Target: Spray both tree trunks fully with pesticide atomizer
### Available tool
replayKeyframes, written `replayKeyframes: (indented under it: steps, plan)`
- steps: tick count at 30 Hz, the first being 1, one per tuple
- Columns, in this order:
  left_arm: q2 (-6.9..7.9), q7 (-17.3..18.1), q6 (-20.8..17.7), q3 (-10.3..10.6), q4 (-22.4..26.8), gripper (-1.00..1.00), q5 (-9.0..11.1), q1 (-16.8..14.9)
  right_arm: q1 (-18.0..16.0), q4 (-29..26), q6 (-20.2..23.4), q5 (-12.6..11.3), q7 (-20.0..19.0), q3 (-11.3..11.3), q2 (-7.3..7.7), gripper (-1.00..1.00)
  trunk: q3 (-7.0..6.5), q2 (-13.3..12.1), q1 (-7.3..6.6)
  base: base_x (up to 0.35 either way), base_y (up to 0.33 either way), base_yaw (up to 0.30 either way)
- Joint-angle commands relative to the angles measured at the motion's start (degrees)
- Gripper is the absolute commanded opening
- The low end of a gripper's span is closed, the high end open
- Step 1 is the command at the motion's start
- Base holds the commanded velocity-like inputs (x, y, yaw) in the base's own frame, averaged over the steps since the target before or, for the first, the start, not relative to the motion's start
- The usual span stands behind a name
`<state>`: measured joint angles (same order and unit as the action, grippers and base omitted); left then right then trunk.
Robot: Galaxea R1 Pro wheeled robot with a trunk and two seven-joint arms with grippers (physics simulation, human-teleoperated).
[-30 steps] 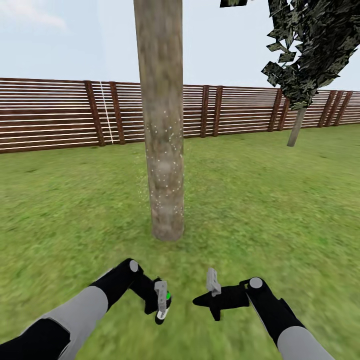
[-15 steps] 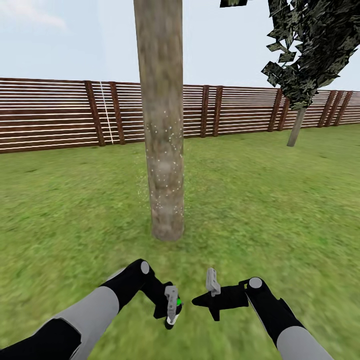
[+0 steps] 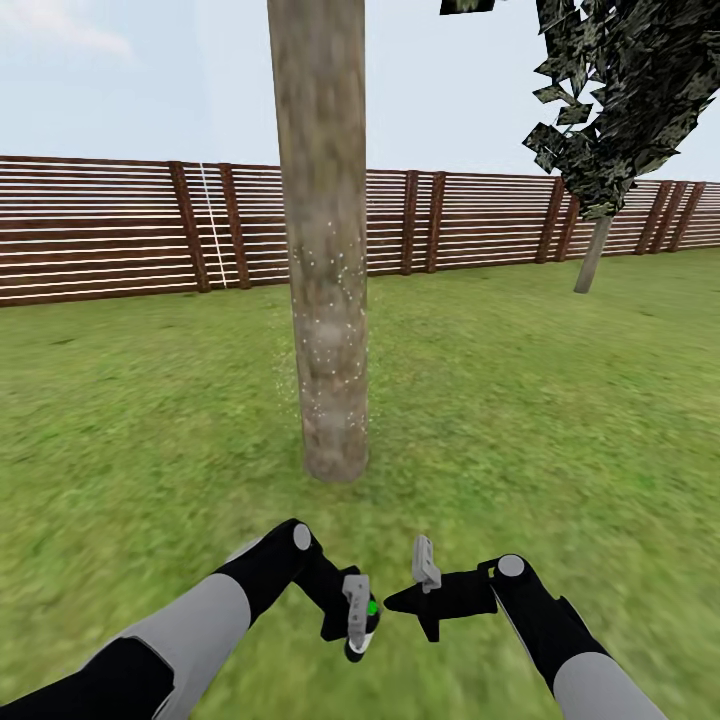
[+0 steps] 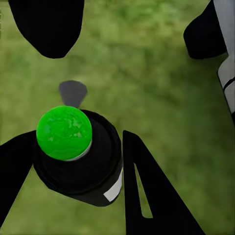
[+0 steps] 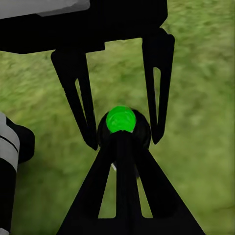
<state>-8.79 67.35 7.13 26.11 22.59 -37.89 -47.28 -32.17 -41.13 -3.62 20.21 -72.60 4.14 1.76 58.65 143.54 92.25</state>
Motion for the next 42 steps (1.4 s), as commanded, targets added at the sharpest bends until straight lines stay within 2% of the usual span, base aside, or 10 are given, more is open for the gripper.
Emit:
replayKeyframes:
  steps: [1, 22, 25, 30, 32, 34, 37, 38, 40, 42]
  plan:
    - [-0.03, 0.2, 0.2, 0.0, 0.0, -1.0, 0.0, 0.0, 0.0, 0.0, 0.0, 0.0, 0.0, 0.0, 0.0, -1.0, 0.0, 0.0, 0.0, 0.0, 0.0, 0.0]
    - [-1.06, 1.4, 1.0, -0.2, -0.1, -1.0, 0.1, 0.0, 0.0, 0.0, -0.1, 0.0, 0.0, 0.1, 0.0, -1.0, 0.0, 0.0, 0.0, 0.0, 0.0, 0.0]
    - [1.79, 1.5, 0.7, -0.3, -0.3, -1.0, -0.8, 0.0, 0.0, 0.0, -0.1, 0.0, 0.0, 0.1, 0.0, -1.0, 0.0, 0.0, 0.0, 0.0, 0.0, 0.0]
    - [10.6, 1.2, -3.6, -0.7, -4.4, -1.0, -13.4, 0.0, 0.0, 0.0, -0.2, 0.0, 0.0, 0.1, 0.03, -1.0, 0.0, 0.0, 0.0, 0.0, 0.0, 0.0]
    - [16.61, -2.4, -4.3, -9.4, -3.9, -1.0, -12.6, 0.0, 0.0, 0.1, -0.2, -0.1, 0.2, 0.0, 0.08, -1.0, 0.0, 0.0, 0.0, 0.0, 0.0, 0.0]
    - [20.83, -10.6, -4.3, -35.2, -3.9, -1.0, -10.1, 0.0, 0.0, 0.6, -0.2, -0.3, 1.0, -0.5, 0.18, -1.0, 0.0, 0.0, 0.0, 0.0, 0.0, 0.0]
    - [21.73, -21.0, -4.1, -59.7, -4.0, -1.0, -9.6, 1.3, 0.0, 10.0, -0.7, -0.6, 14.2, -7.7, 0.61, -1.0, 0.0, 0.0, 0.0, 0.0, 0.0, 0.0]
    - [21.65, -26.4, -3.9, -64.4, -4.2, -1.0, -9.4, 3.2, 0.0, 16.3, -1.4, -0.6, 18.4, -11.9, 1.9, 1.0, 0.0, 0.0, 0.0, 0.0, 0.0, 0.0]
    - [21.35, -36.0, -0.3, -71.2, -5.2, -1.0, -8.3, 6.5, 0.0, 23.8, -5.9, -0.8, 21.9, -17.3, 7.34, 1.0, 0.0, 0.0, 0.0, 0.0, 0.0, 0.0]
    - [21.29, -43.5, 4.4, -76.1, -8.5, -1.0, -4.1, 9.2, 0.0, 25.4, -7.6, -1.2, 25.8, -24.6, 9.5, 1.0, 0.0, 0.0, 0.0, 0.0, 0.0, 0.0]
